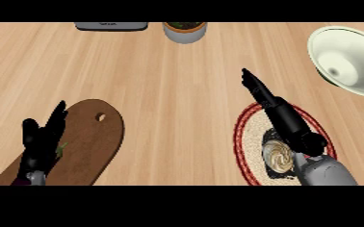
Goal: Pick the sweet potato from the placemat and place it in the bowl
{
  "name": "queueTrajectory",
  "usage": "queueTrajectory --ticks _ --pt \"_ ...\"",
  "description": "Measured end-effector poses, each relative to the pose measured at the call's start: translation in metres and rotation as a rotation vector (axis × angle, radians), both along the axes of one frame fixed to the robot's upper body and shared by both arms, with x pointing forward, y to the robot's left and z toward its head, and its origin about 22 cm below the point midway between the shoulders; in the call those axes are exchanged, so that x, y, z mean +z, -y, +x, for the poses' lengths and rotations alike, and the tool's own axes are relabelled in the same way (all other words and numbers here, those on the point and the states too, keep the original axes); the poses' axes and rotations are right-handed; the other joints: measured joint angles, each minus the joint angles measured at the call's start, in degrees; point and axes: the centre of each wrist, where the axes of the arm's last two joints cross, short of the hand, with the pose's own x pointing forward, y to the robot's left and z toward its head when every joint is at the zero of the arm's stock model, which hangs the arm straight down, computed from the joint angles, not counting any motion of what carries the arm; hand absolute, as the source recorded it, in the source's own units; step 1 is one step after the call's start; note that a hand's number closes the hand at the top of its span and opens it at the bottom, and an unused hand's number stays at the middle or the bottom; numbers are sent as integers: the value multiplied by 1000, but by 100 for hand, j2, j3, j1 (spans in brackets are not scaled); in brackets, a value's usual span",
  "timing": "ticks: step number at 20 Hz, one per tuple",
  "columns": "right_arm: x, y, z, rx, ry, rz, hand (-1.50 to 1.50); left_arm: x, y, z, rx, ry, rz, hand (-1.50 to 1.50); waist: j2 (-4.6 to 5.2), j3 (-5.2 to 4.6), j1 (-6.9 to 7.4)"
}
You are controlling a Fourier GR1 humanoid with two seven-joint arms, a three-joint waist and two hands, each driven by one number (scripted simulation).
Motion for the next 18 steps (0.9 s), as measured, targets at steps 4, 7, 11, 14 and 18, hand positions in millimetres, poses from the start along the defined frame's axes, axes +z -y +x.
queueTrajectory --ticks 4,7,11,14,18 --pt "5 40 -2 -116 0 30 150 17 24 14 -134 116 -28 0 -3 20 -122" --pt "10 82 -5 -236 17 -75 150 36 52 29 -278 232 -64 0 -22 0 -355" --pt "-13 129 -22 -400 -40 -123 -150 48 89 32 -449 307 -124 0 7 16 -272" --pt "-38 152 -35 -430 -33 -127 -150 53 104 30 -520 331 -148 0 22 22 -151" --pt "-33 163 -32 -385 -4 -309 -150 54 118 31 -564 346 -163 0 32 21 -59"
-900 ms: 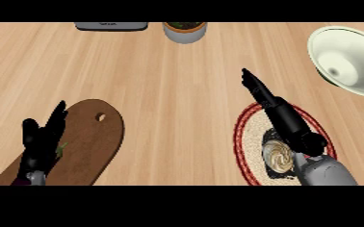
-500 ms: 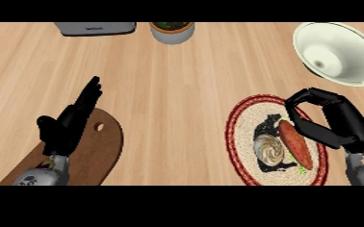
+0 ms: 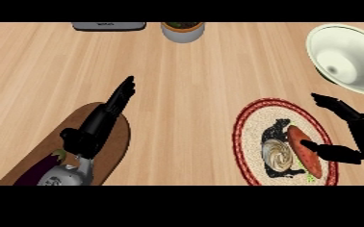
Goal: Pick the sweet potato from the placemat and place it in the bowl
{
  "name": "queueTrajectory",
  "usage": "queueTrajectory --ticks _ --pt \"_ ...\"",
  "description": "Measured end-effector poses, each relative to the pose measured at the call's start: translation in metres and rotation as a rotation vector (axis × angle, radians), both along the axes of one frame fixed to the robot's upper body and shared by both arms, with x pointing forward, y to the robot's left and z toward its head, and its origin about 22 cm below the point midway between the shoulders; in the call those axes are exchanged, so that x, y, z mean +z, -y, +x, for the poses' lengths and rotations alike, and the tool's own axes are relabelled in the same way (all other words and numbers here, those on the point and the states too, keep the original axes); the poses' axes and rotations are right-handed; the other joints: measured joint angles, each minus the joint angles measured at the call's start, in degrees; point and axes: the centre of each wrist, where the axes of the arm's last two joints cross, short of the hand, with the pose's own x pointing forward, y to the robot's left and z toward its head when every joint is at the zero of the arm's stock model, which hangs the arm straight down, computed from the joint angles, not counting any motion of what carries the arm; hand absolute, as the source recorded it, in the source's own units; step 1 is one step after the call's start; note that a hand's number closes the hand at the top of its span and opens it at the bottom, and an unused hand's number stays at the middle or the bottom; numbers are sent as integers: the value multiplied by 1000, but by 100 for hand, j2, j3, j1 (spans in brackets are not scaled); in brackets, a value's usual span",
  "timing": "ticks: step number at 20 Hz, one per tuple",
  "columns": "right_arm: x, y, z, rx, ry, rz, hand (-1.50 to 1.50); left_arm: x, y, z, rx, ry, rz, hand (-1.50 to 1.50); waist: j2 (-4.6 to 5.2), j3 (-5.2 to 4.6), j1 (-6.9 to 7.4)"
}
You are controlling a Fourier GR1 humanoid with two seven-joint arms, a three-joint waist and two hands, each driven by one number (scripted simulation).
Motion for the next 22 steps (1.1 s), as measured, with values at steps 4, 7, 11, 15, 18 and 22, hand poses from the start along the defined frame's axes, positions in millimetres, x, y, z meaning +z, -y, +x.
queueTrajectory --ticks 4,7,11,15,18,22 --pt "32 9 13 49 -79 -228 -150 3 6 2 -18 10 2 0 0 -10 47" --pt "57 15 19 101 -203 -418 -150 6 8 6 -27 9 0 0 5 -21 77" --pt "83 10 26 213 -426 -581 -150 5 9 8 -38 7 1 0 7 -29 118" --pt "106 -8 34 293 -607 -656 -150 7 4 8 -36 6 -1 0 -1 -26 116" --pt "120 -27 43 325 -695 -677 -150 7 8 8 -32 2 -2 0 -3 -20 98" --pt "125 -47 51 348 -778 -709 -150 5 5 7 -36 1 -2 0 -2 -13 80"
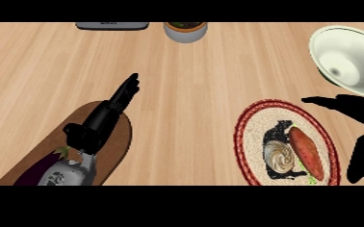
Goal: Pick the sweet potato from the placemat and place it in the bowl
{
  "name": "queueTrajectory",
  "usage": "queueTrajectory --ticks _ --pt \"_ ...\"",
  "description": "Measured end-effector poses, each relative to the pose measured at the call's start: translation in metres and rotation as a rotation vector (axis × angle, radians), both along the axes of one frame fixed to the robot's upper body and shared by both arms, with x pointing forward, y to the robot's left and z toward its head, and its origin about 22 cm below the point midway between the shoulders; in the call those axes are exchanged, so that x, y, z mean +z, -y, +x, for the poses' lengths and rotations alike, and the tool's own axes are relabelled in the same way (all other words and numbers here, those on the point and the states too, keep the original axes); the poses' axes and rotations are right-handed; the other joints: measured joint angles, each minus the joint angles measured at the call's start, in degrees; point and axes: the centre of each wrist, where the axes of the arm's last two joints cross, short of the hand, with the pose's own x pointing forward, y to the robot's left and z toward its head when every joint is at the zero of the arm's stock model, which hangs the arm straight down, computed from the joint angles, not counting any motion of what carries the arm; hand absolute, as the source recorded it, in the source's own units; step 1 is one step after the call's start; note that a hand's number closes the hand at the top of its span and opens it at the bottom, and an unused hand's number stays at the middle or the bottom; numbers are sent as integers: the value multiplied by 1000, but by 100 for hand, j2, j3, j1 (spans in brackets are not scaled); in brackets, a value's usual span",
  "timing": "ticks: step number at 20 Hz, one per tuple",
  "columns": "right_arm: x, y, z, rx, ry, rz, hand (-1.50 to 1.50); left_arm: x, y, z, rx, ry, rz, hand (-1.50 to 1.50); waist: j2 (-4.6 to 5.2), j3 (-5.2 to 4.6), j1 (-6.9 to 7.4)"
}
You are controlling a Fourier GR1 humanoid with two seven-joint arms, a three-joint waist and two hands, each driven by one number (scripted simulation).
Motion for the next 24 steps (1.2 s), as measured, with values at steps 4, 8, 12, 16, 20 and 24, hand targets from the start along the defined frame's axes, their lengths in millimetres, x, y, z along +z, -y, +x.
queueTrajectory --ticks 4,8,12,16,20,24 --pt "-9 -13 -3 -7 -26 -15 -150 -4 -2 -2 6 -2 -2 0 -2 5 -28" --pt "-15 -16 -8 -6 -13 -23 -150 -4 -4 -4 18 2 -1 0 -2 9 -43" --pt "-23 -22 -18 1 17 -45 -150 -1 -6 -3 17 1 -1 0 -4 9 -56" --pt "-24 -29 -24 5 70 -58 -150 -1 -7 2 16 5 0 0 -2 12 -59" --pt "-32 -29 -34 6 122 -77 -150 -4 -8 3 18 -3 -2 0 -2 11 -66" --pt "-42 -27 -41 -4 165 -116 -150 -3 -7 0 17 -3 -3 0 -3 11 -59"
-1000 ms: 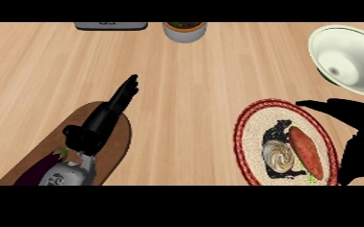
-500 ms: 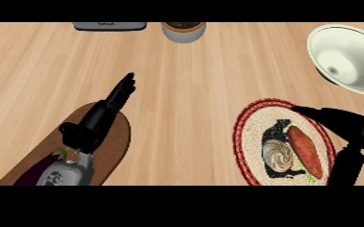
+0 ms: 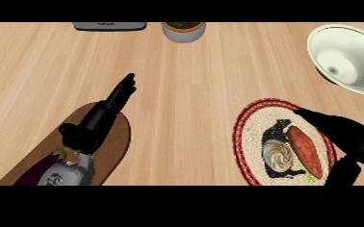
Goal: Pick the sweet potato from the placemat and place it in the bowl
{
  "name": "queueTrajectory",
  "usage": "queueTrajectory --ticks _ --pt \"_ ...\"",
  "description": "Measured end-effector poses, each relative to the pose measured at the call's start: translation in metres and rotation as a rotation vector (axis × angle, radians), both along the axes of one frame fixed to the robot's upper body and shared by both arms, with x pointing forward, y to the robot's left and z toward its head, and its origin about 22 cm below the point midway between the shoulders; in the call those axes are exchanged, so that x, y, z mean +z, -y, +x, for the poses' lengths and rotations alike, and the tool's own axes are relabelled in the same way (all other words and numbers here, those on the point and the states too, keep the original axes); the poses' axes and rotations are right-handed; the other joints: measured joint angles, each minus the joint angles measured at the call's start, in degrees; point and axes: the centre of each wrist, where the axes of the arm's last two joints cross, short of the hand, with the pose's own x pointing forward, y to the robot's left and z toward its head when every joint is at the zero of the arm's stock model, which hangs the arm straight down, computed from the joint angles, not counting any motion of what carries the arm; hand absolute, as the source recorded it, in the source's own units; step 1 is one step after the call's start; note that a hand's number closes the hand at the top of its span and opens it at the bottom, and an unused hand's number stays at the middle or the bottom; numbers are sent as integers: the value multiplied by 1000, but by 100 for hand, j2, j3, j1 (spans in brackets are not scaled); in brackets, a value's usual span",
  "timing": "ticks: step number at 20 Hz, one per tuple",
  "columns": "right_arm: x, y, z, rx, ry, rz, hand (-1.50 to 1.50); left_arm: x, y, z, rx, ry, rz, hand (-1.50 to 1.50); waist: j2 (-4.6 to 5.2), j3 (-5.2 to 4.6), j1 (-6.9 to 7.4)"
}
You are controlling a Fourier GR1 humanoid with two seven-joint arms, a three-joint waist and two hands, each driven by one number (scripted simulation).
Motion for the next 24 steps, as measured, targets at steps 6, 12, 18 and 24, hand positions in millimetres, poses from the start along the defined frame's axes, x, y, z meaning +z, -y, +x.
queueTrajectory --ticks 6,12,18,24 --pt "-24 7 0 -29 14 -34 -150 1 5 2 -8 5 1 0 3 0 10" --pt "-41 22 6 -47 -10 -31 -150 -2 -1 -4 -15 8 -3 0 4 2 15" --pt "-63 29 13 -48 -17 -28 -150 4 5 -1 -11 9 0 0 5 1 21" --pt "-80 30 17 -15 41 22 150 8 8 -6 -7 4 10 0 -7 -16 21"
